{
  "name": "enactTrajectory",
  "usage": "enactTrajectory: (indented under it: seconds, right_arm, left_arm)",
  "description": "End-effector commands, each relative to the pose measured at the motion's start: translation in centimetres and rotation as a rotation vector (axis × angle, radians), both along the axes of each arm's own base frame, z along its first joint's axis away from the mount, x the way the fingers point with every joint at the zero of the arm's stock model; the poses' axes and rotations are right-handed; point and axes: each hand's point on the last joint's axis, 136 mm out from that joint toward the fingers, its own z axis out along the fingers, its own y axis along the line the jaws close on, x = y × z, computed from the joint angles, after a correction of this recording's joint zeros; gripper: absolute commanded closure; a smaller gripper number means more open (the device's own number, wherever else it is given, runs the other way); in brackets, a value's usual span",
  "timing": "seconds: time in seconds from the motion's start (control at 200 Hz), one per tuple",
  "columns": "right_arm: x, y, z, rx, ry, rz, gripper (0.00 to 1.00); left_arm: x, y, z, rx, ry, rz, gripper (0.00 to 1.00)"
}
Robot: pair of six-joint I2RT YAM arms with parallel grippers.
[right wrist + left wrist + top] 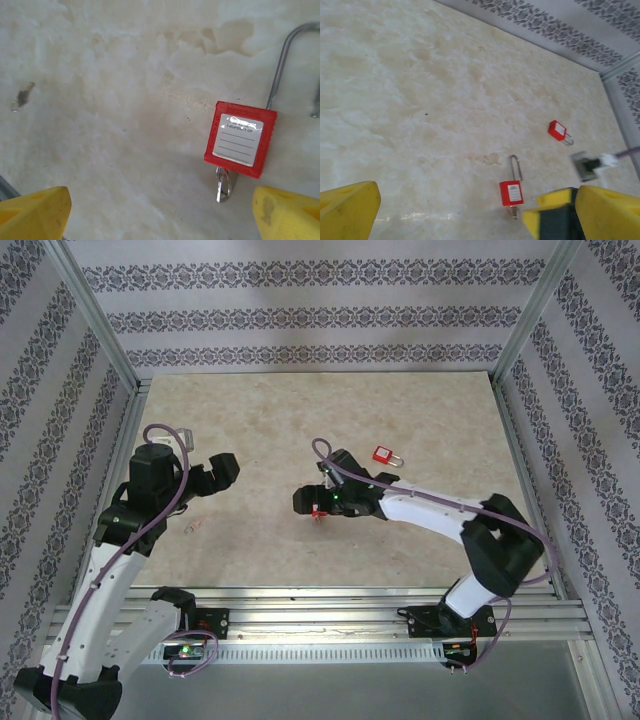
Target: Unlock with the key
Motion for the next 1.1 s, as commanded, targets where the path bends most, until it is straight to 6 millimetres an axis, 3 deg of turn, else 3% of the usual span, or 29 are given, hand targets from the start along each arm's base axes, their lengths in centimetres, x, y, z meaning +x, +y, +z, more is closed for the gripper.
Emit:
enactTrajectory:
  seconds: [0.0,0.15,0.29,0.375,0.49,0.615,0.749,0.879,0.994,1.099]
  right_arm:
    - [0.1,-3.0,2.4,-0.108,-0.077,-0.044,0.06]
    - [1.4,-9.9,3.5,-0.109,-0.085,-0.24,0.06]
    - [4.1,-17.9,2.7,-0.231,-0.046,-0.372,0.07]
    - [5.5,-20.3,2.5,-0.258,-0.018,-0.403,0.1]
    - [6.6,-19.1,2.8,-0.188,-0.044,-0.376,0.11]
    - [6.6,-17.2,1.9,-0.161,-0.029,-0.335,0.1]
    - [6.3,-15.6,1.3,-0.163,-0.03,-0.287,0.09]
    - [6.0,-14.8,2.0,-0.149,-0.056,-0.259,0.09]
    - [5.9,-14.4,2.7,-0.122,-0.072,-0.242,0.09]
    - [5.8,-13.9,3.5,-0.093,-0.083,-0.228,0.09]
  left_arm:
    - [-0.4,1.0,-3.0,0.006,0.112,0.055,0.0]
    - [0.0,0.8,-3.1,-0.004,0.069,0.04,0.0]
    - [0.6,0.0,-2.3,-0.008,0.02,-0.007,0.0]
    - [0.7,-0.2,-2.0,0.001,0.011,-0.033,0.0]
    - [0.2,0.8,-2.8,0.055,0.068,0.003,0.0]
    - [-1.2,3.5,-6.2,0.123,0.272,0.118,0.0]
    - [-2.5,5.7,-9.1,0.08,0.423,0.223,0.0]
    - [-4.0,7.5,-12.2,-0.016,0.543,0.337,0.01]
    - [-5.6,9.2,-15.4,-0.043,0.624,0.451,0.08]
    - [-5.3,9.6,-16.4,-0.064,0.654,0.486,0.08]
